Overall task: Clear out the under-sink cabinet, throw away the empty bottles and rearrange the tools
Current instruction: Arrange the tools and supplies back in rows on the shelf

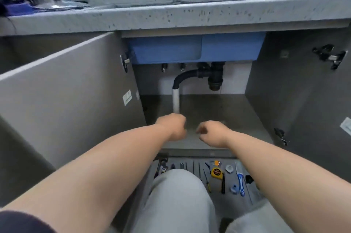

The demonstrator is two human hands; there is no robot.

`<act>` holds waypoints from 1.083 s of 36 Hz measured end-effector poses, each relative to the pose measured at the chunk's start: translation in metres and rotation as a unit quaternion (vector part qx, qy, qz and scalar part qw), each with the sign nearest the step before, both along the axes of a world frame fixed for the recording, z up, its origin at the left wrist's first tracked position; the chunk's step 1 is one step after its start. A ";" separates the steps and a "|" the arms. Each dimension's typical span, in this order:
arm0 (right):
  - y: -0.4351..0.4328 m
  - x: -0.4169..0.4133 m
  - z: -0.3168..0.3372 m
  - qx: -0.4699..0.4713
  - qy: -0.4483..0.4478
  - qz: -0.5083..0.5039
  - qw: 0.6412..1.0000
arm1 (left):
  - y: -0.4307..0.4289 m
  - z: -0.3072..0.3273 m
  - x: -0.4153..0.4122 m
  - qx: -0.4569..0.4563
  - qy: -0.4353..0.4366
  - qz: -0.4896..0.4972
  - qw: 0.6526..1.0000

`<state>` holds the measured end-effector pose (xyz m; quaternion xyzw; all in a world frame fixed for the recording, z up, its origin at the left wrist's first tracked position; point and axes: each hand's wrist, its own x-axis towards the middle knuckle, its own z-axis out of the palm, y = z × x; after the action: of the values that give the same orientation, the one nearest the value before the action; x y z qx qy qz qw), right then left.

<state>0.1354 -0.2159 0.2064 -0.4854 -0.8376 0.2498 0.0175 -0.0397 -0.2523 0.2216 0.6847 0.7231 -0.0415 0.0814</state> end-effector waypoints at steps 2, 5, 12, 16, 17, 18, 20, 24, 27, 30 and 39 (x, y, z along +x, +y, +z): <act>-0.007 -0.007 -0.007 -0.005 0.021 0.005 1.000 | -0.012 -0.002 -0.010 -0.021 0.007 0.018 1.000; -0.013 -0.016 -0.027 -0.032 0.045 0.002 0.998 | -0.023 -0.007 -0.023 -0.071 0.016 0.045 0.996; -0.015 -0.038 -0.084 -0.100 0.044 0.008 0.994 | -0.024 -0.047 -0.059 -0.191 0.025 0.039 0.980; -0.005 -0.053 -0.122 -0.131 0.049 -0.005 0.990 | -0.006 -0.091 -0.079 -0.255 0.031 0.023 0.966; -0.003 -0.056 -0.132 -0.144 0.046 -0.006 0.989 | 0.000 -0.105 -0.084 -0.270 0.033 0.024 0.962; 0.000 -0.059 -0.143 -0.156 0.042 -0.006 0.987 | 0.006 -0.117 -0.088 -0.286 0.038 0.022 0.957; 0.003 -0.065 -0.163 -0.168 0.031 -0.005 0.985 | 0.019 -0.141 -0.095 -0.316 0.050 0.008 0.947; 0.011 -0.075 -0.202 -0.186 0.014 0.000 0.982 | 0.043 -0.185 -0.107 -0.320 0.044 -0.011 0.946; 0.018 -0.082 -0.229 -0.212 0.006 -0.001 0.977 | 0.052 -0.220 -0.112 -0.318 0.027 -0.001 0.948; 0.025 -0.089 -0.255 -0.228 0.008 0.002 0.974 | 0.052 -0.256 -0.114 -0.318 0.004 0.027 0.948; 0.044 -0.102 -0.324 -0.244 0.008 0.024 0.970 | 0.040 -0.357 -0.113 -0.310 -0.083 0.268 0.908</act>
<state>0.0338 -0.1715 -0.1177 -0.4532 -0.7625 0.4506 -0.1006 -0.1530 -0.2125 -0.1357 0.4065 0.8208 -0.1827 0.3574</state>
